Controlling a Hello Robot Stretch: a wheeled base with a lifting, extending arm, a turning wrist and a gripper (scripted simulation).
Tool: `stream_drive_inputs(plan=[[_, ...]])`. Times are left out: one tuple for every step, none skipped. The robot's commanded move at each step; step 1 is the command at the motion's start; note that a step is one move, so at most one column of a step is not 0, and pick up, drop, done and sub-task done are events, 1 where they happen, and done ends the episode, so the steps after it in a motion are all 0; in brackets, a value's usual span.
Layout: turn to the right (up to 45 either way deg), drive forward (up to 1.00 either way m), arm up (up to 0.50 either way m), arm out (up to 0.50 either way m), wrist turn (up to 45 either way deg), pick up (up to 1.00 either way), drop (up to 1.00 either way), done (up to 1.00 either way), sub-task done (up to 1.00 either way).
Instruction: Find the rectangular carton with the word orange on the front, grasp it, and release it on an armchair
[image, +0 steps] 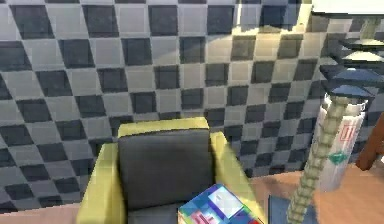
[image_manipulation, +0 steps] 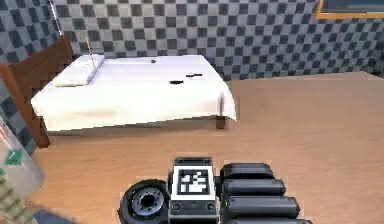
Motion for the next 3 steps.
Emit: stream_drive_inputs(plan=[[45.0,0.00,0.00,0.00,0.0,0.00,0.00,0.00,0.00],[45.0,0.00,0.00,0.00,0.0,0.00,0.00,0.00,0.00],[45.0,0.00,0.00,0.00,0.0,0.00,0.00,0.00,0.00]])
